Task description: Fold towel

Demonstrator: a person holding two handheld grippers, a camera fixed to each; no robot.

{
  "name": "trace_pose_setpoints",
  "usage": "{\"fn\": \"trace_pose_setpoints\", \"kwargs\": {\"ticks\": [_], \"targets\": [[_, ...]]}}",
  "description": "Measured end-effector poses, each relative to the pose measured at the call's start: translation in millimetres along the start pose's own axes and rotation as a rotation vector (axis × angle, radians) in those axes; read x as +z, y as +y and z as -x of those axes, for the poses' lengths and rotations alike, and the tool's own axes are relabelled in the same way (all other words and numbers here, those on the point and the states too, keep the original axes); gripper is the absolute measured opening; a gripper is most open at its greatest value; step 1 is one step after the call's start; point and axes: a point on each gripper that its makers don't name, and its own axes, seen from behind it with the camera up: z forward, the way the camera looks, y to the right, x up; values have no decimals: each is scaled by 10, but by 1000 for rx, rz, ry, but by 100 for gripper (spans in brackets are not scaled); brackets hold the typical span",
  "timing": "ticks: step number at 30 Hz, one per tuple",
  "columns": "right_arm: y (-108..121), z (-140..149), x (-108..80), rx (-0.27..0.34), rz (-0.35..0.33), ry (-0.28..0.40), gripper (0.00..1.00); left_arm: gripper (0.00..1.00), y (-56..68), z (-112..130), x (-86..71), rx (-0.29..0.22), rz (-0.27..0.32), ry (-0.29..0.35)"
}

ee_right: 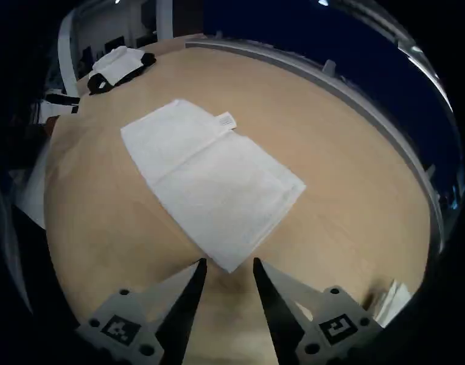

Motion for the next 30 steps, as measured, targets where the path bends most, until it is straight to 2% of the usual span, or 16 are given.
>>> {"fn": "trace_pose_setpoints", "kwargs": {"ticks": [6, 14, 23, 30], "targets": [[24, 18, 31, 7, -5, -13, 30, 91, -59, 51, -55, -13, -11, -2], [-10, 32, 48, -11, -17, -20, 11, 91, -90, 67, -77, -18, -18, -3], [5, -61, -7, -28, -2, -8, 7, 91, -76, 41, -98, -9, -15, 0], [37, -339, -221, -67, 14, 24, 7, 91, -130, 9, -108, -14, -23, 13]]}}
